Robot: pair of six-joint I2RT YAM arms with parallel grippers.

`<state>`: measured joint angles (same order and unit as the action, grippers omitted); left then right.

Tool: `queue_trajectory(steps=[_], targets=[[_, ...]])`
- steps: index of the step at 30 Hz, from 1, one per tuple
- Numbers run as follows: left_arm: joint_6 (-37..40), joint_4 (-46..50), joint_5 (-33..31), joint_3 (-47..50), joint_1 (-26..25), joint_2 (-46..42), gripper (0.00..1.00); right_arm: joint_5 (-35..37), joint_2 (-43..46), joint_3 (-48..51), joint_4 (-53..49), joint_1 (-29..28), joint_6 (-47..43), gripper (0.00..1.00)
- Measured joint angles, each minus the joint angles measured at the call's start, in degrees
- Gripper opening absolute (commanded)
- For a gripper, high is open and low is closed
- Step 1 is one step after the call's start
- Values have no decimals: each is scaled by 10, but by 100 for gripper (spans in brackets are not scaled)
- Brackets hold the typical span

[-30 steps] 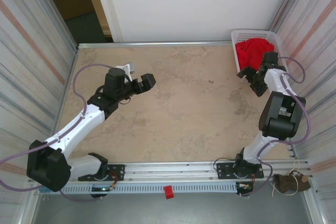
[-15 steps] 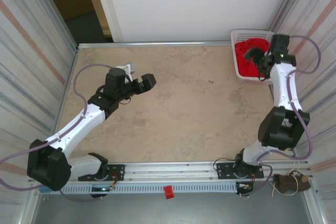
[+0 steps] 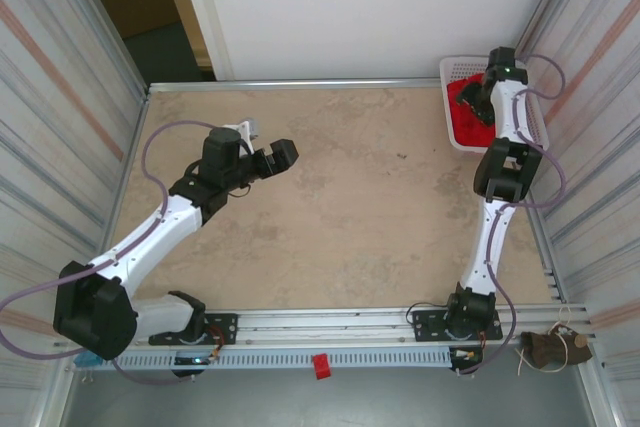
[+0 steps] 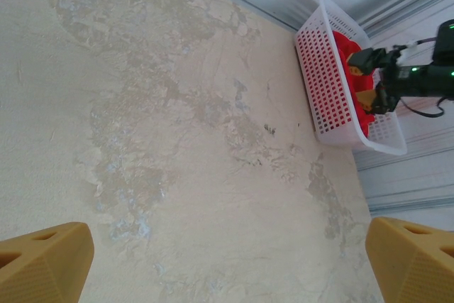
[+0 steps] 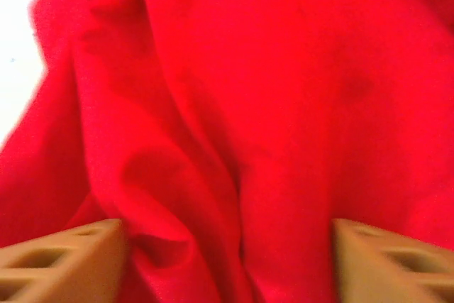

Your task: Fold the inside-out t-shirt

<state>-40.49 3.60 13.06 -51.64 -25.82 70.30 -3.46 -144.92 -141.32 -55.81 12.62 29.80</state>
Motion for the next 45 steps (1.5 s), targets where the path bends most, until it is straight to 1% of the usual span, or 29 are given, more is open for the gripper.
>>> queue_trajectory(steps=[1, 2, 5, 8, 11, 13, 15, 16, 18, 21, 23, 25, 28, 31, 32, 33, 34, 35, 36, 37, 40, 42, 45], targets=[[0, 0, 0, 0, 0, 0, 99, -10, -8, -2, -6, 1, 2, 12], [0, 0, 0, 0, 0, 0, 99, -21, -12, -2, -9, 2, 7, 0], [0, 0, -1, 0, 0, 0, 99, -66, -14, -2, -12, 11, 26, 0], [0, 0, -1, 0, 0, 0, 99, -102, 2, -2, -5, 22, 39, 0], [1, 0, -1, 0, 2, -1, 99, -140, 54, 1, 17, 30, 59, 0], [3, 0, -1, 0, 7, -2, 99, -164, 108, 1, 36, 27, 72, 0], [5, 0, 0, 0, 17, -2, 99, -183, 179, 1, 56, 12, 81, 0], [7, 0, 0, 0, 22, -2, 99, -189, 213, 1, 63, 2, 84, 0], [14, 0, 0, 0, 33, -2, 99, -203, 293, -2, 83, -39, 86, 0], [25, 10, 0, -5, 48, -5, 99, -223, 389, -15, 113, -123, 88, 0], [34, 15, 4, -10, 56, -11, 99, -236, 433, -22, 128, -174, 88, 0], [44, 21, 7, -16, 64, -21, 99, -241, 467, -20, 140, -205, 88, 0], [55, 24, 9, -18, 76, -42, 99, -236, 495, 26, 161, -227, 88, 0], [60, 29, 10, -18, 89, -63, 99, -227, 513, 134, 194, -252, 88, 0], [61, 30, 10, -18, 93, -70, 99, -222, 515, 189, 212, -263, 89, 6], [62, 31, 9, -18, 96, -76, 99, -218, 517, 247, 234, -273, 90, 28], [63, 31, 9, -15, 97, -83, 99, -212, 518, 320, 253, -284, 95, 52], [63, 31, 9, -11, 99, -90, 99, -203, 515, 387, 269, -293, 99, 65], [63, 33, 9, -6, 99, -96, 99, -192, 511, 442, 279, -300, 99, 70], [63, 36, 9, 0, 100, -102, 99, -176, 503, 500, 278, -308, 99, 72], [65, 52, 8, 12, 101, -108, 99, -136, 477, 603, 259, -317, 94, 73], [72, 66, 5, 16, 101, -107, 99, -112, 479, 643, 242, -318, 87, 73], [80, 92, 0, 16, 101, -106, 99, -72, 502, 662, 216, -325, 68, 75]])
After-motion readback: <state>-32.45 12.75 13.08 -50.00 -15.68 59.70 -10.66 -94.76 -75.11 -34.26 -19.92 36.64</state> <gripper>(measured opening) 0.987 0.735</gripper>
